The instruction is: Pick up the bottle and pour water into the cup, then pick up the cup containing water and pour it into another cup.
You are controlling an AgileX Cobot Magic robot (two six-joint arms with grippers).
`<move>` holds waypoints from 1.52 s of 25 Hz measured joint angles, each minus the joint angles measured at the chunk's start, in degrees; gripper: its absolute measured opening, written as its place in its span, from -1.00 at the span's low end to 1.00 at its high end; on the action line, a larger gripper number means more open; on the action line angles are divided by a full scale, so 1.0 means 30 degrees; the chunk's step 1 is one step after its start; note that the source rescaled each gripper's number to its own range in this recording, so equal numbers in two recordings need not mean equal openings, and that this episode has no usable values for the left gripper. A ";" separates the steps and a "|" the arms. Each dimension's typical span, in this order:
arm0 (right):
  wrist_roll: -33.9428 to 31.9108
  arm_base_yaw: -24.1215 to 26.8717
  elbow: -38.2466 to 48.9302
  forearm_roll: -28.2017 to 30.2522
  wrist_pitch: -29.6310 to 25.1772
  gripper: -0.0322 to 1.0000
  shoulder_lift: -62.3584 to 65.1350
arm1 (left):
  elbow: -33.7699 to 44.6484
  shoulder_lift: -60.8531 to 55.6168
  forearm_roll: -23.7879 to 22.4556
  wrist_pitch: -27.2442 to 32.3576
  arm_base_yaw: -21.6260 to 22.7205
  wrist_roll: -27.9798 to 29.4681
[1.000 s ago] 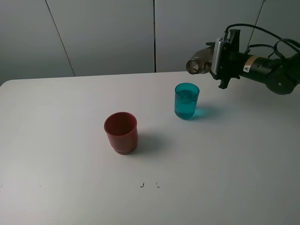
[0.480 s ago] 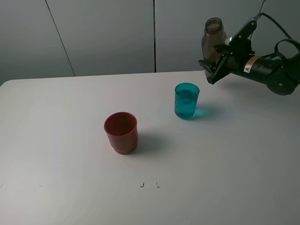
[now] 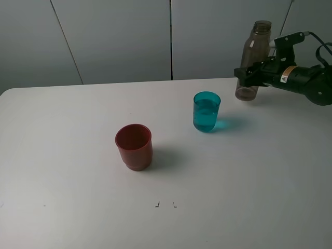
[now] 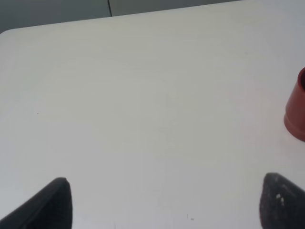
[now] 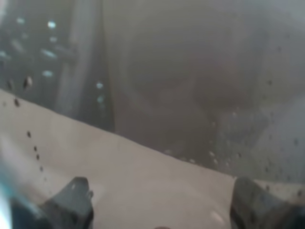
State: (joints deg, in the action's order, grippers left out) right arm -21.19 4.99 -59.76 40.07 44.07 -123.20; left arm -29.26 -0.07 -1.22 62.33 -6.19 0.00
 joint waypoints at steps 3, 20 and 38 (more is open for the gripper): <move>-0.0123 0.0117 0.0000 -0.0648 0.0074 -0.94 -0.0187 | 0.0000 0.0000 0.0000 0.0000 0.0000 0.0000; 0.0755 0.0202 -0.0776 -0.1167 -0.0044 -0.94 -0.1524 | 0.0000 0.0000 0.0000 0.0000 0.0000 0.0000; 0.0521 0.0214 -0.0891 -0.0516 -0.0142 0.98 -0.1555 | 0.0000 0.0000 0.0000 0.0000 0.0000 0.0000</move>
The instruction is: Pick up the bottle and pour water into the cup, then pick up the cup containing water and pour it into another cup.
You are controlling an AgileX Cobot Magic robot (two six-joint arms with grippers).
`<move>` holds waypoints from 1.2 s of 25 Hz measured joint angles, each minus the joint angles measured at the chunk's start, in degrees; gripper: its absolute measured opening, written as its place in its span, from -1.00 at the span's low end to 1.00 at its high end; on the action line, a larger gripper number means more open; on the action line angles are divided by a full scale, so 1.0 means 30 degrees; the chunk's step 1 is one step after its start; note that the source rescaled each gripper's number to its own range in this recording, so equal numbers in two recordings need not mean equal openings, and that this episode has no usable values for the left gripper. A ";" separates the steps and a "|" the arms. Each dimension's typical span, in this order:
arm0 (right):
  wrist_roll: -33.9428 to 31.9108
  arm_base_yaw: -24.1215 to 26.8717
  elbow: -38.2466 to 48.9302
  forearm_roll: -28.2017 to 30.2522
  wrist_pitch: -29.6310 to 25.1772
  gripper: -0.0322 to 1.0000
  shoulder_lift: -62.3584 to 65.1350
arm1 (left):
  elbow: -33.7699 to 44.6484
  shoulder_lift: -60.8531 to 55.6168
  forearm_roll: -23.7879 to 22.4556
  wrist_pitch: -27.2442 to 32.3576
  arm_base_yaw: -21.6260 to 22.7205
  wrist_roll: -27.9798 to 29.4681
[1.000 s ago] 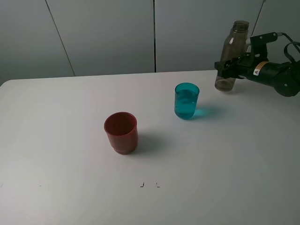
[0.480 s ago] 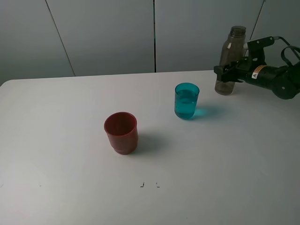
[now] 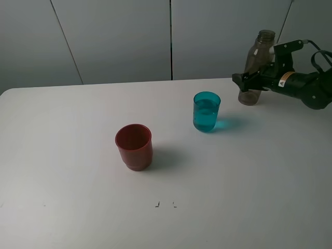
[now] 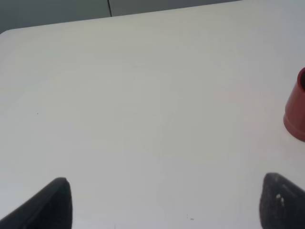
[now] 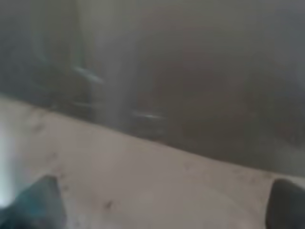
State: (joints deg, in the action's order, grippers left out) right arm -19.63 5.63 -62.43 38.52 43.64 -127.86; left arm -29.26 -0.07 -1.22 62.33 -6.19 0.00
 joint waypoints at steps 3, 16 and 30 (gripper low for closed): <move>-0.0558 0.0000 0.0000 0.0692 -0.0791 0.98 0.0205 | 0.0000 0.0000 0.0000 0.0000 0.0000 0.0000; -0.1214 0.0000 0.3126 0.1099 -0.2262 0.99 0.3449 | 0.0000 0.0000 0.0000 0.0000 0.0000 0.0000; -0.0016 0.0000 0.8645 0.0367 -0.2262 0.99 0.7171 | 0.0000 0.0000 0.0000 0.0000 0.0000 0.0000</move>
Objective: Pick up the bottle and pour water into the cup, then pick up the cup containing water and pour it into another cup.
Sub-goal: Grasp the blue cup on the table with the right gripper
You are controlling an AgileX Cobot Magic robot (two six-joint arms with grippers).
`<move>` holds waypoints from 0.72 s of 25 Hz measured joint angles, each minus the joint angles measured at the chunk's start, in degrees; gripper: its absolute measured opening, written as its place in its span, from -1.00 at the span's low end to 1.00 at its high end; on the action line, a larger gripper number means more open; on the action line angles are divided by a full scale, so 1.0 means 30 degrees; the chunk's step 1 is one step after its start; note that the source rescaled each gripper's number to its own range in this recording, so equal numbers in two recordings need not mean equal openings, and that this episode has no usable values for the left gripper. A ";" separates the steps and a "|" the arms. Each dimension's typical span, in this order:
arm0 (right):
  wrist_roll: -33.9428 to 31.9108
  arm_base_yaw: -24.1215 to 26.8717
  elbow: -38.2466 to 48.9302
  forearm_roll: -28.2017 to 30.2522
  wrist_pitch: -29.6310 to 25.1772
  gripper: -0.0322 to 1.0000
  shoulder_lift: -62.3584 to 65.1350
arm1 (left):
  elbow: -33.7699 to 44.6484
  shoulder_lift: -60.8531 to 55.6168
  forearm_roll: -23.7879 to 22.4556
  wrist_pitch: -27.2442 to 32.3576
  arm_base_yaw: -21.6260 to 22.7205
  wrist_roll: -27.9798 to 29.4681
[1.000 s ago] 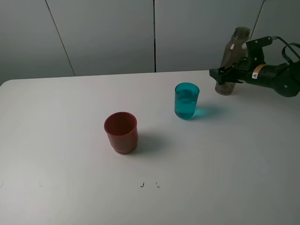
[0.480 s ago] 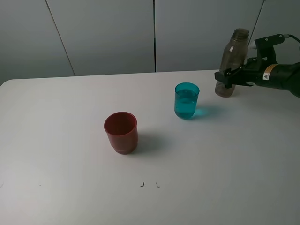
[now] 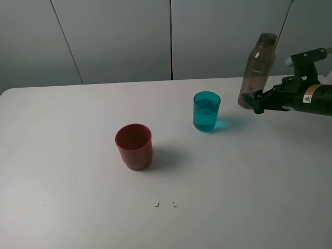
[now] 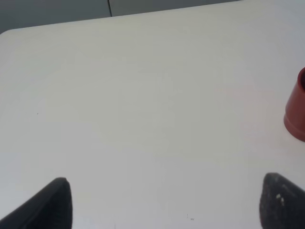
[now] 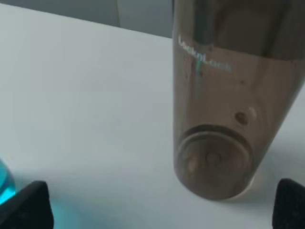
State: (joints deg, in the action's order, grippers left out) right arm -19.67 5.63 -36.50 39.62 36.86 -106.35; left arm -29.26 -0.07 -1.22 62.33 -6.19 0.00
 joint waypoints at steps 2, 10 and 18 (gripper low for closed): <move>0.0000 0.0000 0.0698 0.0000 0.0000 0.99 0.0348 | 0.0000 0.0000 0.0000 0.0000 0.0000 0.0000; 0.0000 0.0000 0.3144 0.1210 0.0651 0.99 0.1173 | 0.0000 0.0000 0.0000 0.0000 0.0000 0.0000; 0.1207 -0.0736 0.3715 0.3207 0.1757 1.00 0.0973 | 0.0000 0.0000 0.0000 0.0000 0.0000 0.0000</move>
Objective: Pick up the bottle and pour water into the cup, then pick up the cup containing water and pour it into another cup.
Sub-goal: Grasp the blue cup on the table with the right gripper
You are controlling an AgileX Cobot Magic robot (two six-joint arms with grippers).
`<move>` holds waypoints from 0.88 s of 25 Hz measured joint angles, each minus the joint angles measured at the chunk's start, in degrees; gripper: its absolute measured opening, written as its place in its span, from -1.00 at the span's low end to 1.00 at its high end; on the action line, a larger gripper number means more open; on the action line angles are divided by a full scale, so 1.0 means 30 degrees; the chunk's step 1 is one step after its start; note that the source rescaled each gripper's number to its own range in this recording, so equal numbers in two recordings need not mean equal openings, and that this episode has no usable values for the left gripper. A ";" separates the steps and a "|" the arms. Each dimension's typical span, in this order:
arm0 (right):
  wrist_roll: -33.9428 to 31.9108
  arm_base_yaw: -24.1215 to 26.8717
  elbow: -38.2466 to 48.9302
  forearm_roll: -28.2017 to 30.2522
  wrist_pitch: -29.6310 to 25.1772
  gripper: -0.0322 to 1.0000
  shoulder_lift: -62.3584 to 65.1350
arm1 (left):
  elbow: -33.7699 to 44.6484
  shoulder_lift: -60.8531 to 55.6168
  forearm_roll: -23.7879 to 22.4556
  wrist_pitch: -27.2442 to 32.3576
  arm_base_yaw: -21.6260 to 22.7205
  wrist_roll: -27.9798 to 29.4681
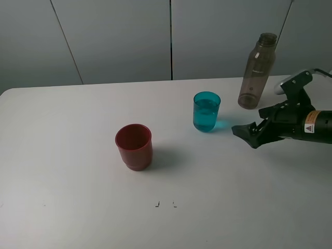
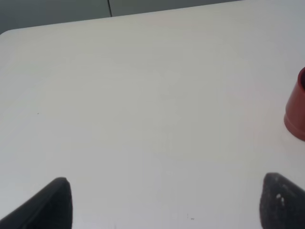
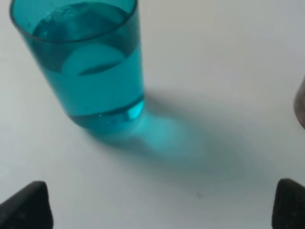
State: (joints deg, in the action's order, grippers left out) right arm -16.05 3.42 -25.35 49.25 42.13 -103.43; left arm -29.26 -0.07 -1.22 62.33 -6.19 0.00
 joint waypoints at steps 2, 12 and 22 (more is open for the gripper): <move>0.1028 -0.0368 -0.0047 -0.0348 0.0453 1.00 -0.0658 | 0.0000 0.0000 0.0000 0.0000 0.0000 -0.0130; 0.2071 -0.1471 -0.2425 -0.1565 0.1579 1.00 -0.4710 | 0.0000 0.0000 0.0000 0.0000 0.0000 -0.0130; 0.3082 -0.2331 -0.3289 -0.2252 0.4293 1.00 -0.5983 | 0.0000 0.0000 0.0000 0.0000 0.0000 0.0000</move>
State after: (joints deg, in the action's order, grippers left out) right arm -6.80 -3.57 -35.22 42.49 55.01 -121.38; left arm -29.26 -0.07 -1.22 62.33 -6.19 0.00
